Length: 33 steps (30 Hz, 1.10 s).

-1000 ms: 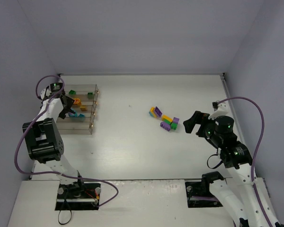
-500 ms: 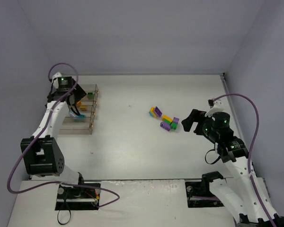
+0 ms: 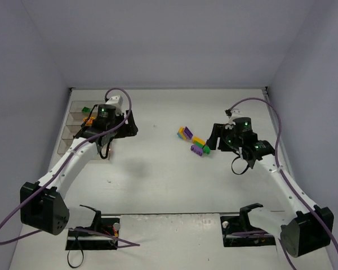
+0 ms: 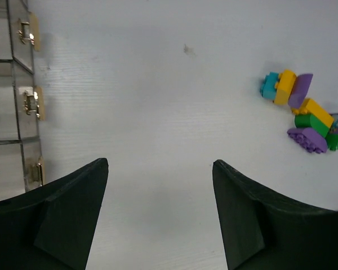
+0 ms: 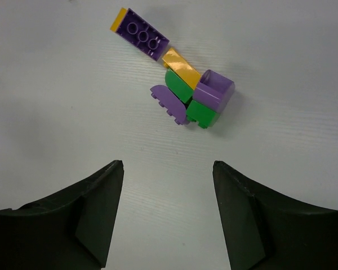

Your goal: Sort the legos into containers by color

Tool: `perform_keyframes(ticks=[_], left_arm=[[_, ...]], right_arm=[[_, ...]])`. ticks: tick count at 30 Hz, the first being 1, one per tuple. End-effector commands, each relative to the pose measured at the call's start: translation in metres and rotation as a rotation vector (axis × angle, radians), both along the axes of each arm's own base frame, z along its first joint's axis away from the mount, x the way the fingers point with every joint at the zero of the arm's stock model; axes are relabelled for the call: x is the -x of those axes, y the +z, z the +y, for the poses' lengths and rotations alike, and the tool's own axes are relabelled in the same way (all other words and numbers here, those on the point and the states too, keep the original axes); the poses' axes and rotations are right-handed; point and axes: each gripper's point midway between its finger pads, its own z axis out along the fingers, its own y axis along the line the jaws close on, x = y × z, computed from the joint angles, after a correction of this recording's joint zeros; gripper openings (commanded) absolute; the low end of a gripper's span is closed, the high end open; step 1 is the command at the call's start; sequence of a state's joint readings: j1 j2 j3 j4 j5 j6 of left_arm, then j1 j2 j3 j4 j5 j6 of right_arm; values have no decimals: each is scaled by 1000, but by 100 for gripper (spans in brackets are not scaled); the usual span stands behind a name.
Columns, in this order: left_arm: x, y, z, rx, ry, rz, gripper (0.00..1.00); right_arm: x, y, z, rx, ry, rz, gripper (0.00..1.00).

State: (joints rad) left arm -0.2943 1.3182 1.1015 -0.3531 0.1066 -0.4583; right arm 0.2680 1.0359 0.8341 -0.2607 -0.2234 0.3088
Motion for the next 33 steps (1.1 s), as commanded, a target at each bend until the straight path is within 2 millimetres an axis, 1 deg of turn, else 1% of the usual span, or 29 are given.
perform_keyframes(ticks=[1, 2, 3, 4, 5, 6, 7, 9, 10, 12, 13, 14, 15, 17, 18, 20, 21, 23, 24, 25, 26, 28, 29, 30, 32, 33], left_arm=[[10, 27, -15, 31, -105, -94, 69], [14, 29, -14, 29, -113, -98, 69], [20, 26, -12, 25, -116, -88, 69], [21, 26, -13, 25, -125, -87, 69], [26, 24, -12, 28, -130, -87, 69], [31, 22, -13, 33, -138, -79, 69], [34, 24, -14, 38, -147, -84, 69], [41, 21, -16, 47, -164, -75, 69], [44, 24, -16, 54, -169, -86, 69], [49, 17, -19, 67, -179, -77, 69], [52, 17, -19, 79, -177, -72, 69], [54, 14, -20, 85, -183, -60, 69], [55, 13, -24, 100, -202, -57, 69], [56, 11, -27, 106, -213, -49, 69], [56, 8, -27, 104, -212, -40, 69], [58, 7, -26, 101, -214, -24, 69], [58, 8, -26, 101, -215, -21, 69], [58, 6, -26, 92, -225, -24, 69], [59, 4, -26, 86, -228, -20, 69], [59, 2, -24, 72, -227, -13, 69], [58, 2, -23, 67, -224, -8, 69], [58, 1, -23, 63, -223, -1, 69], [58, 1, -25, 70, -229, 1, 69], [58, 0, -26, 74, -233, 5, 69], [58, -3, -27, 74, -239, 18, 69], [59, -6, -27, 71, -241, 27, 69]], right_arm=[[-28, 31, 21, 16, 75, -129, 61], [-33, 24, 28, 28, 101, -113, 66], [-40, 21, 40, 48, 153, -114, 69], [-41, 30, 44, 47, 179, -139, 70], [-48, 17, 49, 64, 207, -105, 73], [-53, 24, 57, 77, 256, -125, 74], [-58, 12, 60, 99, 277, -99, 74], [-67, 9, 65, 154, 333, -122, 74], [-75, 3, 68, 177, 343, -114, 74], [-85, -3, 71, 212, 374, -119, 74], [-93, -12, 73, 239, 398, -113, 74], [-99, -15, 75, 247, 406, -121, 74], [-104, -28, 76, 269, 428, -106, 75], [-115, -29, 84, 264, 452, -130, 75], [-119, -40, 86, 269, 465, -116, 76], [-126, -43, 94, 263, 500, -125, 77], [-128, -52, 96, 261, 514, -108, 78], [-135, -54, 101, 259, 531, -128, 78], [-138, -63, 102, 264, 536, -117, 78], [-139, -65, 102, 268, 538, -117, 78], [-142, -71, 102, 278, 542, -107, 77], [-154, -72, 103, 290, 521, -138, 75], [-156, -74, 103, 295, 521, -141, 74], [-157, -81, 103, 297, 519, -133, 70], [-162, -84, 105, 294, 513, -147, 70], [-163, -91, 105, 296, 513, -139, 70]])
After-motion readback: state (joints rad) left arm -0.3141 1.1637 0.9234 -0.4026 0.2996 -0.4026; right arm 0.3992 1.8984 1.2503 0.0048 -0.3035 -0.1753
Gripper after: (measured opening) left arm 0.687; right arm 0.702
